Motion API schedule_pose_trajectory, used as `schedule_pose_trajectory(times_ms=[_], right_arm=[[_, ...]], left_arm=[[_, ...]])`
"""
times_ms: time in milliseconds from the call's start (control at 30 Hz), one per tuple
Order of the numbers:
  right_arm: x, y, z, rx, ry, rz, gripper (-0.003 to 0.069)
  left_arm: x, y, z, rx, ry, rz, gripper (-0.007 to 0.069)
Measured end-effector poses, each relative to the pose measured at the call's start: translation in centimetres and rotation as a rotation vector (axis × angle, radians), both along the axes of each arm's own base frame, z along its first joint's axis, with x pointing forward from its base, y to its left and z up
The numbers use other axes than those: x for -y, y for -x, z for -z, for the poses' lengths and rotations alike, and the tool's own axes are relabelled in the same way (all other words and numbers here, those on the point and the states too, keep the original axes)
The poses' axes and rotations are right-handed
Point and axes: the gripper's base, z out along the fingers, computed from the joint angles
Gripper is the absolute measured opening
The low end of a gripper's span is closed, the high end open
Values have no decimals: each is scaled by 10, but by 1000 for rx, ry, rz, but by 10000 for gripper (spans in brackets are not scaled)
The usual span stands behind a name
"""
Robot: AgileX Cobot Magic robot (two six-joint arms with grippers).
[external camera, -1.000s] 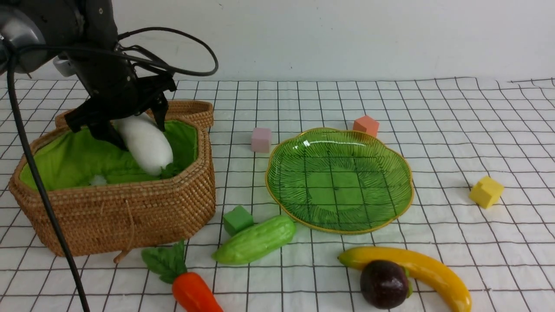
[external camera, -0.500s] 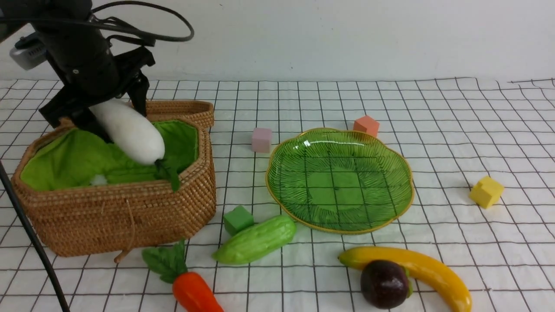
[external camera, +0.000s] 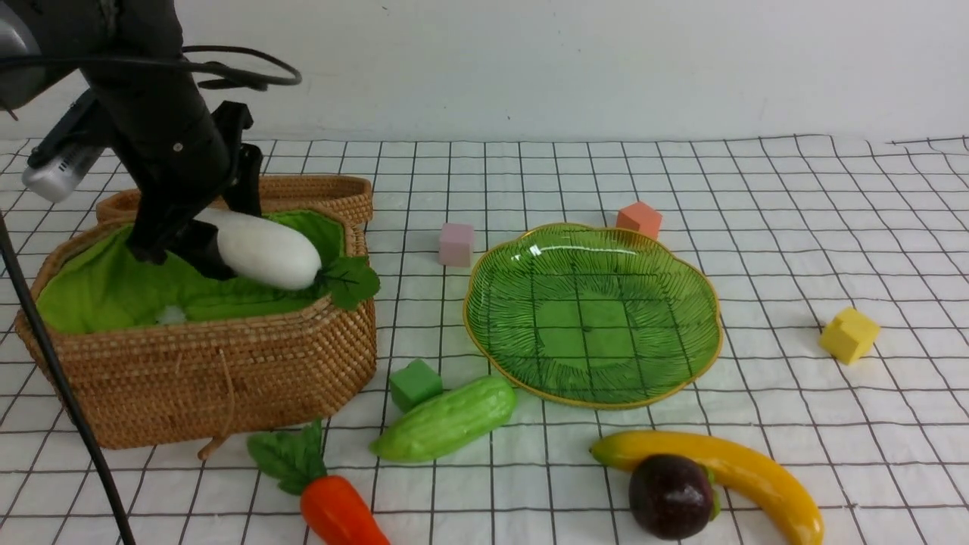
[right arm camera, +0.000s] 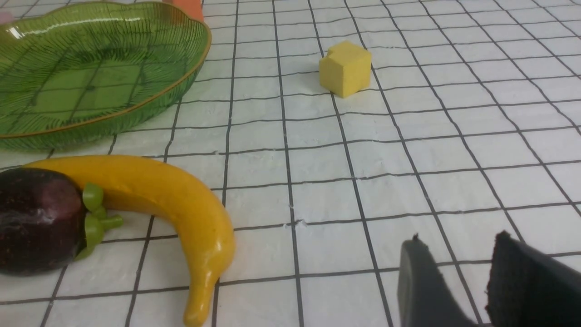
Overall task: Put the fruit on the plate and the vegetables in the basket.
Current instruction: Take a daikon with your left arm and place it on the basket on the left, then use the left arm to grab a carrot and put it into the left basket
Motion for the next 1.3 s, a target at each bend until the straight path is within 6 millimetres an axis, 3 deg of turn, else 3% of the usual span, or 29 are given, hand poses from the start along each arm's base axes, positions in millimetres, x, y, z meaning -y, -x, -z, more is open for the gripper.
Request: schedule_pose_trajectory(times_ms=[100, 333, 500, 567, 600, 800, 833, 933, 1033, 1200, 1300], right_arm=[[0, 0, 0, 0, 0, 0, 244], [0, 0, 0, 0, 0, 0, 244], [0, 0, 0, 0, 0, 0, 244], [0, 0, 0, 0, 0, 0, 244], [0, 0, 0, 0, 0, 0, 244], [0, 0, 0, 0, 0, 0, 244], [0, 0, 0, 0, 0, 0, 244], [0, 0, 0, 0, 0, 0, 244], [0, 0, 0, 0, 0, 0, 244], [0, 0, 0, 0, 0, 0, 244], [0, 0, 0, 0, 0, 0, 244]], left_arm=[[0, -3, -12, 49, -19, 68, 513], [0, -6, -44, 163, -102, 256, 654], [1, -1, -61, 215, -149, 384, 642], [12, 20, -62, 204, -164, 500, 602], [12, 20, -62, 204, -164, 500, 602], [74, 124, 19, -141, -95, 554, 531], [76, 125, 17, -133, -93, 554, 531], [96, 154, 50, -164, -90, 542, 518], [99, 156, 66, -175, -96, 506, 518], [95, 138, 110, -254, -147, 477, 517], [98, 133, 124, -265, -131, 490, 513]])
